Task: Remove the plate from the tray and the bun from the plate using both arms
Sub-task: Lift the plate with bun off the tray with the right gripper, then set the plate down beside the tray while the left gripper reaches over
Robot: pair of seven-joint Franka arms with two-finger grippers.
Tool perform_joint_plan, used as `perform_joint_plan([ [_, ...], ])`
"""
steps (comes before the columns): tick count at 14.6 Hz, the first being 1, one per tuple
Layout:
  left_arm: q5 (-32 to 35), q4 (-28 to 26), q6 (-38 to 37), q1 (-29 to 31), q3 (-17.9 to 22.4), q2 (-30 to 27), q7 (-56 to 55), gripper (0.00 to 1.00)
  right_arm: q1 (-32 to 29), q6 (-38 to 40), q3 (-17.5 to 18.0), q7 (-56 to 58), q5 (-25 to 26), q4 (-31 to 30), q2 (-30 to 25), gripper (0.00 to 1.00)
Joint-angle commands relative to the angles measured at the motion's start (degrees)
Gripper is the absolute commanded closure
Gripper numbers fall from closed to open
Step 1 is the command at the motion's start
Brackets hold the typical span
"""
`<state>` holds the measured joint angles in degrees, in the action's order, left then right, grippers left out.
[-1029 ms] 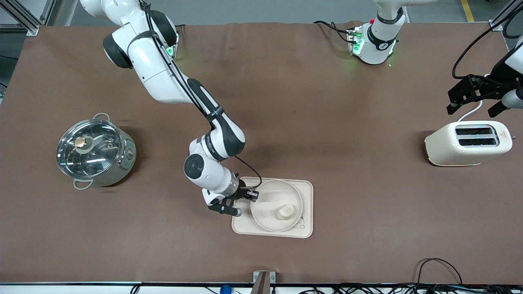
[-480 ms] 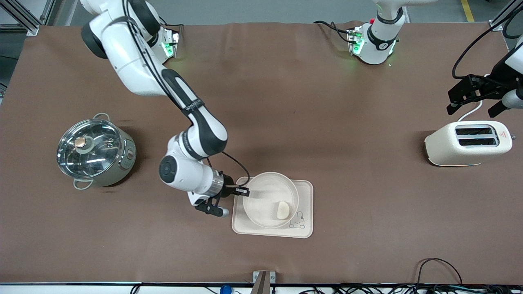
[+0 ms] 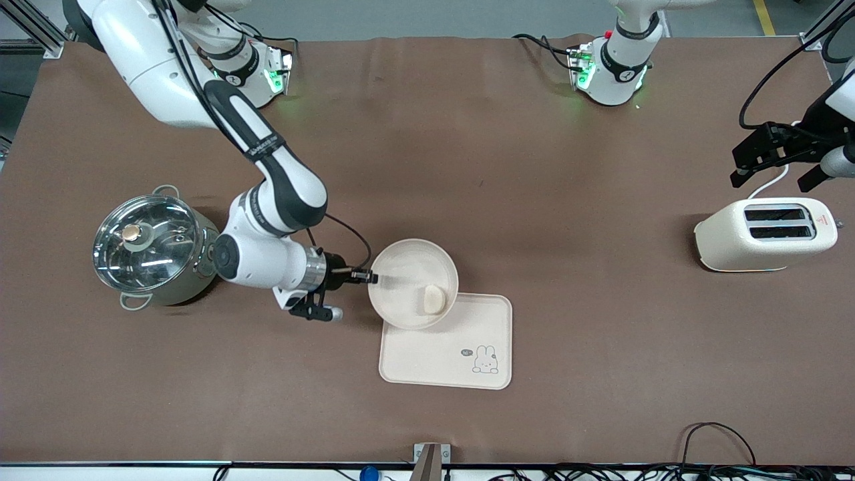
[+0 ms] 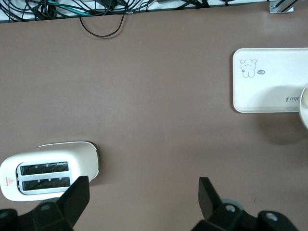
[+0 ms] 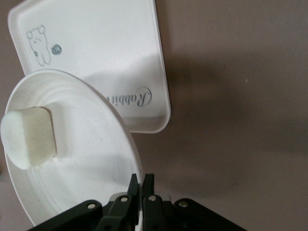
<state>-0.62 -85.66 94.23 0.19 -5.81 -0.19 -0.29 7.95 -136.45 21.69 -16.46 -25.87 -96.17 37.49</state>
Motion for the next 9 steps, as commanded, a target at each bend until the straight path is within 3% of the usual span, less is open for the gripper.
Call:
perform_joint_plan([
  [1, 0.18, 0.93, -0.72, 0.34, -0.25, 0.28, 0.29, 0.00, -1.61, -12.49, 6.23, 0.73, -1.64, -15.33, -6.55, 1.00],
  [5, 0.18, 0.93, -0.72, 0.25, -0.25, 0.36, 0.29, 0.00, 1.97, -25.25, 8.63, 0.47, -1.73, -20.37, -5.68, 1.00],
  [9, 0.18, 0.93, -0.81, 0.34, -0.25, 0.28, 0.29, 0.00, 4.79, -28.34, 8.45, -0.06, -1.99, -19.41, -2.08, 1.00],
])
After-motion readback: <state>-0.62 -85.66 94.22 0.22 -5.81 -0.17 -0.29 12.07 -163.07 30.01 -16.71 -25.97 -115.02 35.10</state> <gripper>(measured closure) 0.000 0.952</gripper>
